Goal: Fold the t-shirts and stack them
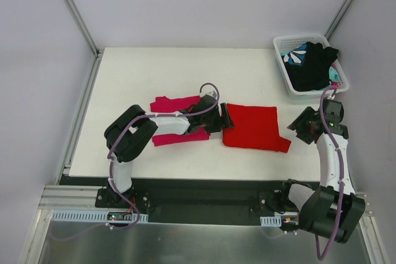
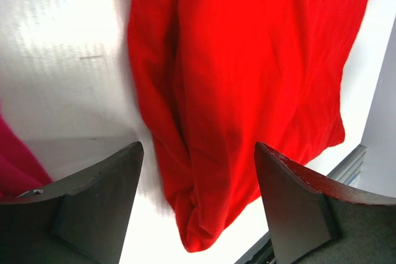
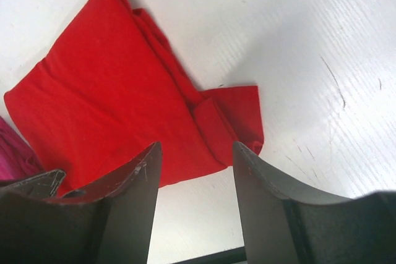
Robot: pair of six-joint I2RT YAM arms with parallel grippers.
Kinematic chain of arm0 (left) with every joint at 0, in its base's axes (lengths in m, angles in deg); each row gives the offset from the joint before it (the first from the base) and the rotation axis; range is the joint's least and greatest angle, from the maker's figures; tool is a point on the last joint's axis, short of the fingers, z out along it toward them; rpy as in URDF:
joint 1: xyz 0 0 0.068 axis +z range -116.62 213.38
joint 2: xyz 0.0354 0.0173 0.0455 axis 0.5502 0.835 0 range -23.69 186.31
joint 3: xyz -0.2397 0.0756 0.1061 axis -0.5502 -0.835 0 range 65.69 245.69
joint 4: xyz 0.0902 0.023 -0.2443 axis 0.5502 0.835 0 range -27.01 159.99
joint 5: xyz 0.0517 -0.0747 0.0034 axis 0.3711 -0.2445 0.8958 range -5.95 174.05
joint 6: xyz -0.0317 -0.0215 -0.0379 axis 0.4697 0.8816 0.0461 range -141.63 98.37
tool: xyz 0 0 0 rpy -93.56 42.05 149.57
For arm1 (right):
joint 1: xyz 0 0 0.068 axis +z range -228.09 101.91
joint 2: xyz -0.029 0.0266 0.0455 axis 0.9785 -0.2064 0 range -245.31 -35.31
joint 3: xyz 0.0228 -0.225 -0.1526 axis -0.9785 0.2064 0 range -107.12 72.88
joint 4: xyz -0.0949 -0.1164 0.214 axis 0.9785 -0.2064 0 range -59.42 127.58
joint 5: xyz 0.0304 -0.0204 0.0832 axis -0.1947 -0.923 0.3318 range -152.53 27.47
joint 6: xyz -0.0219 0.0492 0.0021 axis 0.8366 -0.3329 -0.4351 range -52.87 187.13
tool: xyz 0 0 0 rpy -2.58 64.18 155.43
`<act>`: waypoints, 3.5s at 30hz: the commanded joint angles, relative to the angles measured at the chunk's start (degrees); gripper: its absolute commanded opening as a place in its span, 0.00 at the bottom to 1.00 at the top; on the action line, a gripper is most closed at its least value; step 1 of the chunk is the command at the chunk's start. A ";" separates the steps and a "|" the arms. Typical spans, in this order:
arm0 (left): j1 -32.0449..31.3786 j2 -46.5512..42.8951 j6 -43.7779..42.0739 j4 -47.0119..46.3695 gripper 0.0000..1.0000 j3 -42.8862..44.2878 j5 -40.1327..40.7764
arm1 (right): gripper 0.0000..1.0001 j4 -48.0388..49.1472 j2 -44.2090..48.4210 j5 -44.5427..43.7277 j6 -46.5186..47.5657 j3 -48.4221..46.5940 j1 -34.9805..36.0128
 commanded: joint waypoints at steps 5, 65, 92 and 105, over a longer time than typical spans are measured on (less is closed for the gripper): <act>-1.84 3.31 2.06 -6.28 0.71 1.33 1.45 | 0.53 3.04 0.11 5.34 -2.27 1.66 -4.59; 7.12 -3.09 -3.74 -0.04 0.05 -2.53 -0.75 | 0.50 18.24 -30.03 21.78 -6.31 0.78 3.75; 8.17 -0.99 -3.13 0.05 0.06 -1.13 -3.48 | 0.50 25.71 -36.89 23.80 -12.98 -2.74 13.94; 8.09 1.38 -0.76 -2.77 0.06 -1.57 -4.18 | 0.24 29.23 -37.06 24.85 -16.33 -0.18 17.63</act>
